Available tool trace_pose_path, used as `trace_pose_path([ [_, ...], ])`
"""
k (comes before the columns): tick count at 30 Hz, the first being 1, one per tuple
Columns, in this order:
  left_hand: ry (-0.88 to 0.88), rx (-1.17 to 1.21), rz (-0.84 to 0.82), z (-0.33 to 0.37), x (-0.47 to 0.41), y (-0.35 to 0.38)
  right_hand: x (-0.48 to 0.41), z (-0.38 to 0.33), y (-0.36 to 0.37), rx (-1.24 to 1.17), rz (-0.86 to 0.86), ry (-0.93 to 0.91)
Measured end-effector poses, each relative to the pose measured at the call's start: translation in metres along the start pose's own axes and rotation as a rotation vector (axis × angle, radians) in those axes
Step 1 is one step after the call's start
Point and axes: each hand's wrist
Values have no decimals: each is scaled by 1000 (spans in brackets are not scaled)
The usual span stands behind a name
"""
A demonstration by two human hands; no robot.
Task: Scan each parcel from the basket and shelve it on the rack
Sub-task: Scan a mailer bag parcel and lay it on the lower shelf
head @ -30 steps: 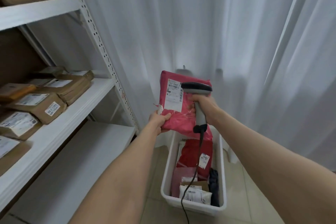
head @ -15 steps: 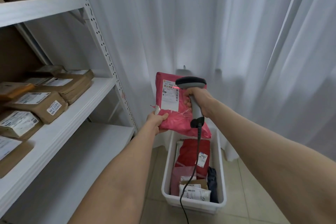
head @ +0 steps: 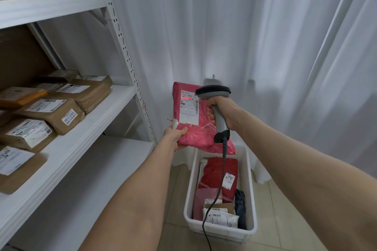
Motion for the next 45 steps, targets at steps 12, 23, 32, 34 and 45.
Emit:
trace_pose_path([
  [12,-12,17,20,0,-8,-25,7,-3,27,-35,-22,54],
  [23,-11,19,43,-1,-19,-54,13,0,59,21,-65,34],
  [32,-31,52,38,-6,-24,-86,16,21,82,-47,-43,77],
  [34,-51,83,28,-12,-21,-95,18,31,84,-59,-29,91],
  [45,-126,198,197,-92,47,-152,68,116,72,119,-4,179],
])
Point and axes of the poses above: each hand's wrist, its own x-axis away from the middle knuckle, its own y-axis out of the palm, z = x × y, and after that the axes turned 13 degrees about z, right-handed
